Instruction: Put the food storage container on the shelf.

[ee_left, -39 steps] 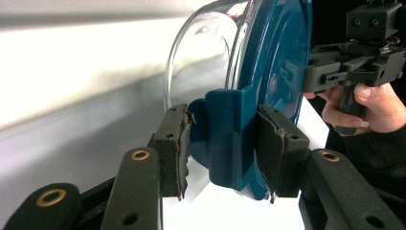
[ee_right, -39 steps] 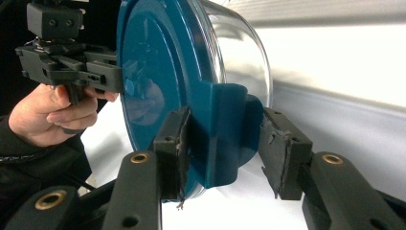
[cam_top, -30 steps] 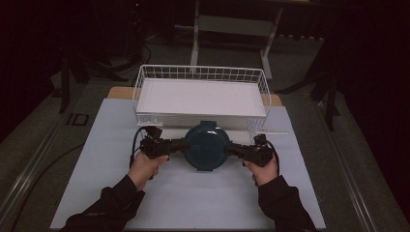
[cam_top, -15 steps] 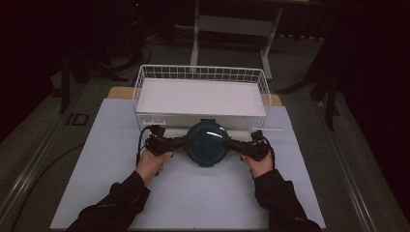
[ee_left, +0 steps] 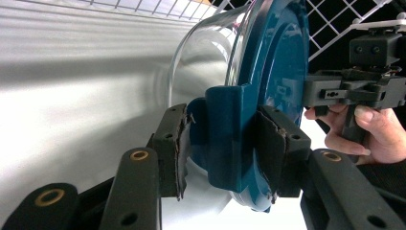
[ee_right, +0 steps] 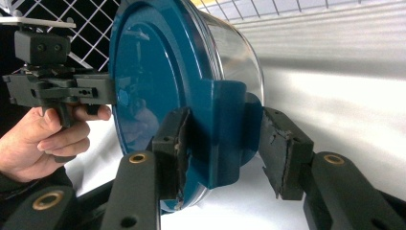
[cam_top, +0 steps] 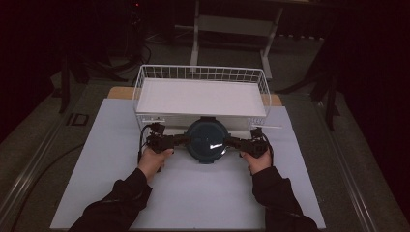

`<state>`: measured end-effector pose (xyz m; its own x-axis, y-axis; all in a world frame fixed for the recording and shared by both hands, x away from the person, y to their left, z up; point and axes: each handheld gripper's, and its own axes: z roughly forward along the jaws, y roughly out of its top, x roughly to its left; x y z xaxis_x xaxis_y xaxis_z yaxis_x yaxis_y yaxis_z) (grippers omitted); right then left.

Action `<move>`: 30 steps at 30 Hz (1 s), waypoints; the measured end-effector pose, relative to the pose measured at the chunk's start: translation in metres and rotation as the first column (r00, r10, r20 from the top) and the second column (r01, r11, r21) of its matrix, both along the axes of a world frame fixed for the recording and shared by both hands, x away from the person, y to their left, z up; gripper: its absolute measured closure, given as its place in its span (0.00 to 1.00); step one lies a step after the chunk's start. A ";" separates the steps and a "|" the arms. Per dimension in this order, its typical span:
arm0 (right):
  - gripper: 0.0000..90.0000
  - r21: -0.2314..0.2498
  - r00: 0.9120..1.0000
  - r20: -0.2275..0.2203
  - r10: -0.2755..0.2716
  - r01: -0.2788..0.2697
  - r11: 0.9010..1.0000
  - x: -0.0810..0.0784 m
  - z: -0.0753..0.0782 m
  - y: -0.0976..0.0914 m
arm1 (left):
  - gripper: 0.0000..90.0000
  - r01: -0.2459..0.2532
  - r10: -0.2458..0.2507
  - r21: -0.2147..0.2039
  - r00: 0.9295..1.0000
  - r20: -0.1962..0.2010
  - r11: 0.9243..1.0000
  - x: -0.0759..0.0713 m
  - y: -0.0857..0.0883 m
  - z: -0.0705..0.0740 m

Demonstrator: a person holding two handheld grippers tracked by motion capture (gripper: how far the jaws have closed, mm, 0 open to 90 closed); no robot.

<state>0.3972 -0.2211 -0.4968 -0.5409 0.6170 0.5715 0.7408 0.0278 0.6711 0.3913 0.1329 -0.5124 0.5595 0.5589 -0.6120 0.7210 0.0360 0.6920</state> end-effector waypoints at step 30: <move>0.47 -0.058 0.988 0.083 -0.132 0.137 0.989 0.010 -0.001 0.012 | 0.50 -0.111 0.106 0.054 0.991 0.087 0.992 0.008 -0.001 -0.003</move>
<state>0.4067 -0.2092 -0.4978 -0.4926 0.7205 0.4881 0.6858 -0.0239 0.7274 0.3997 0.1317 -0.5150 0.5417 0.6523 -0.5302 0.6545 0.0685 0.7530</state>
